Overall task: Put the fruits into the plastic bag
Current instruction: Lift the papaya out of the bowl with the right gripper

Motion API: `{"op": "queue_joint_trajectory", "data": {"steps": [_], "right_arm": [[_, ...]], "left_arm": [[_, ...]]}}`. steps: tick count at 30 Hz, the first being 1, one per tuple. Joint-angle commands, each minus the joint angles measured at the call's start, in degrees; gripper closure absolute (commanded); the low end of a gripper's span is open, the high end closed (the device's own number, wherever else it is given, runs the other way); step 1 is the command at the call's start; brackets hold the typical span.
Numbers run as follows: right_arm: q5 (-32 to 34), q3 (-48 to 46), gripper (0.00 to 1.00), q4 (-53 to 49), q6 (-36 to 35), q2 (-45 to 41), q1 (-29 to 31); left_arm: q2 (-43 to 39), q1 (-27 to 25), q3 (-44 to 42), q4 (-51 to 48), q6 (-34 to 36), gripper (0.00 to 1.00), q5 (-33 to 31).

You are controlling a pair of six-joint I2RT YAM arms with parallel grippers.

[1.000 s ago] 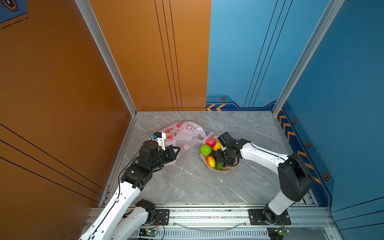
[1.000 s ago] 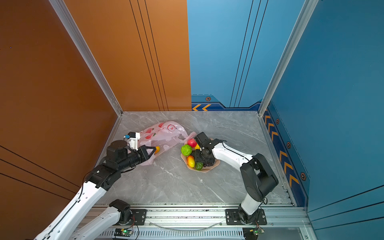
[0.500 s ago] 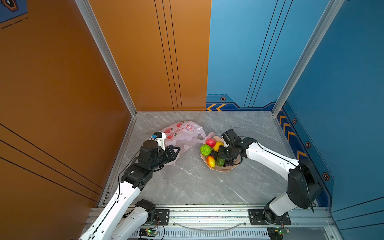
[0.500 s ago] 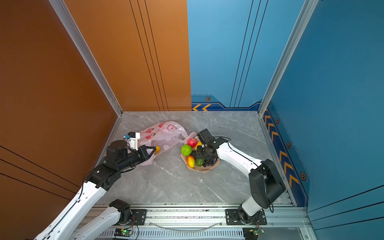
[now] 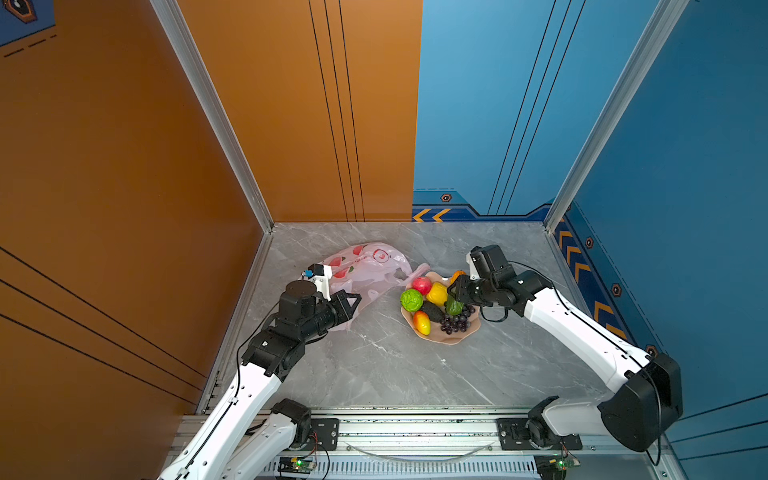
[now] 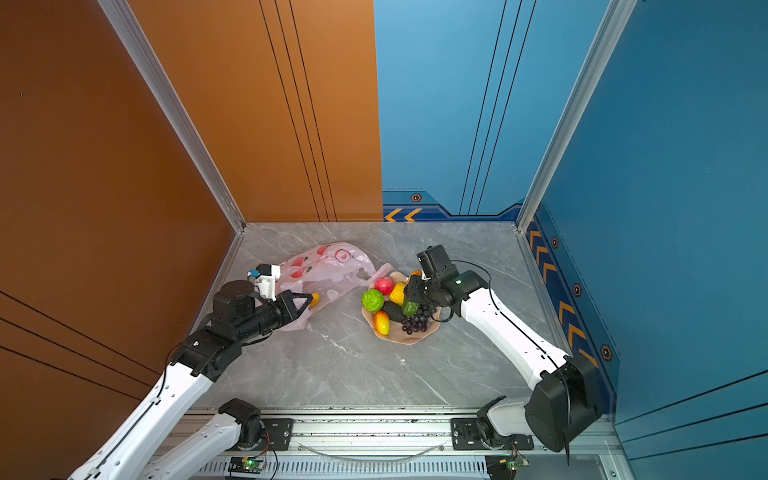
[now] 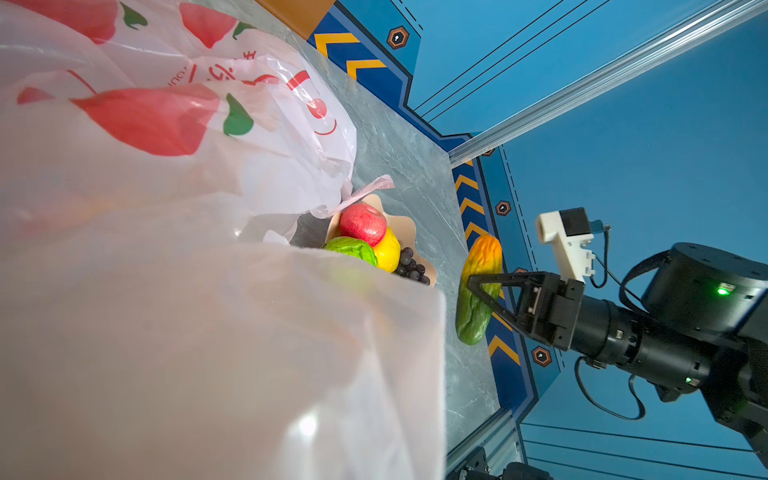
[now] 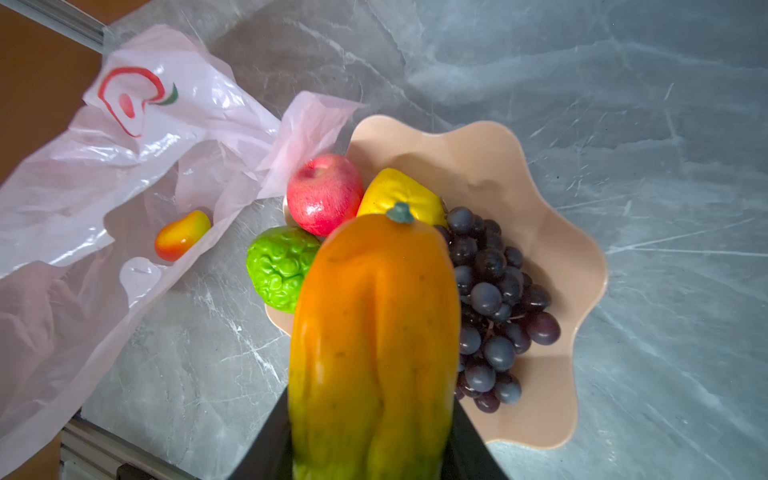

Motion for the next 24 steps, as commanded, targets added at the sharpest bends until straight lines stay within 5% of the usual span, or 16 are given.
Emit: {"op": "queue_joint_trajectory", "data": {"steps": [1,24], "right_arm": [[-1.3,2.2,0.62,-1.4,-1.5,-2.7,-1.1],[-16.1,-2.9,0.62,16.0,8.3,-9.6,-5.0]], "left_arm": [[-0.3,0.6,-0.8,1.8,-0.3,1.0,1.3],[-0.4,0.6,-1.1,2.6,-0.9,1.0,1.7]]}}
